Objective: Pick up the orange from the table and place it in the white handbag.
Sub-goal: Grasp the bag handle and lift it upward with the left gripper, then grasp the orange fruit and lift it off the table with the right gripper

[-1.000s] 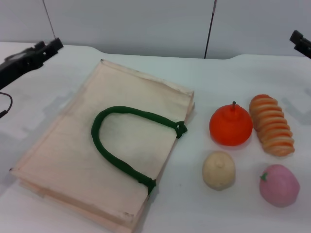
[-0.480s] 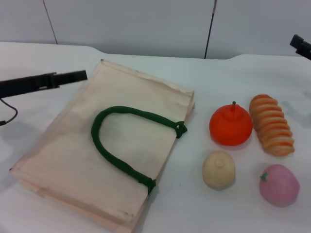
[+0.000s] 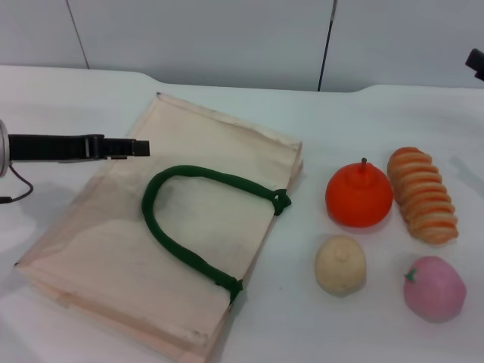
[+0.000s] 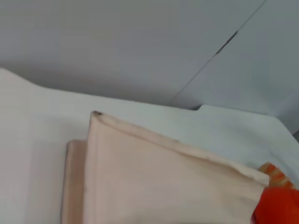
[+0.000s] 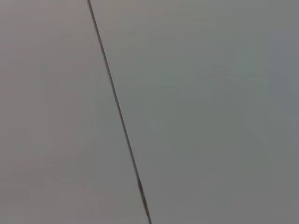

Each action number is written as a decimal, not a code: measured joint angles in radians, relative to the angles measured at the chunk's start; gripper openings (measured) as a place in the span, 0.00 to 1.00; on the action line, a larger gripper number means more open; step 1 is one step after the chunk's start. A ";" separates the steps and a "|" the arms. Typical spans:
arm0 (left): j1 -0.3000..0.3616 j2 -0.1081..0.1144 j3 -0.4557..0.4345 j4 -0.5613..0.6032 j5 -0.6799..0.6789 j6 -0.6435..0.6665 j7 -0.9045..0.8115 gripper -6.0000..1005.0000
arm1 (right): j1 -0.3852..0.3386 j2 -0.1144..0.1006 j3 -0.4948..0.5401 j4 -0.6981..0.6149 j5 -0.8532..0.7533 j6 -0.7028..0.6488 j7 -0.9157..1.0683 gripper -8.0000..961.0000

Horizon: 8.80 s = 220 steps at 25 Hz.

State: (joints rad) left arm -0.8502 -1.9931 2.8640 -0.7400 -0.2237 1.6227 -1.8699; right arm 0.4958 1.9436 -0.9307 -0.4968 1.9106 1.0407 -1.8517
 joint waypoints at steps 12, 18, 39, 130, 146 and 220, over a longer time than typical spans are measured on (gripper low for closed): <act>-0.082 -0.007 0.000 0.011 0.219 -0.082 -0.064 0.66 | -0.002 0.001 0.009 -0.002 0.000 0.001 0.001 0.93; -0.110 -0.011 0.000 0.048 0.274 -0.160 -0.091 0.66 | -0.002 0.001 0.009 -0.002 0.003 0.001 0.002 0.93; -0.160 0.008 0.000 0.224 0.389 -0.274 -0.152 0.65 | 0.004 0.009 0.010 -0.002 0.006 0.001 0.002 0.92; -0.190 0.017 0.000 0.085 0.121 -0.049 -0.080 0.11 | -0.004 -0.002 0.033 -0.061 -0.129 0.119 0.104 0.92; -0.181 0.012 0.000 -0.061 -0.045 0.144 -0.043 0.11 | 0.012 -0.006 0.136 -0.248 -0.539 0.360 0.307 0.92; -0.238 0.013 0.000 -0.286 -0.197 0.335 -0.081 0.11 | 0.248 0.078 -0.080 -0.129 -1.002 0.096 0.400 0.92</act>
State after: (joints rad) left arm -1.0887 -1.9803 2.8639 -1.0261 -0.4203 1.9574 -1.9512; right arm 0.7440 2.0218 -1.0104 -0.6255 0.9084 1.1371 -1.4517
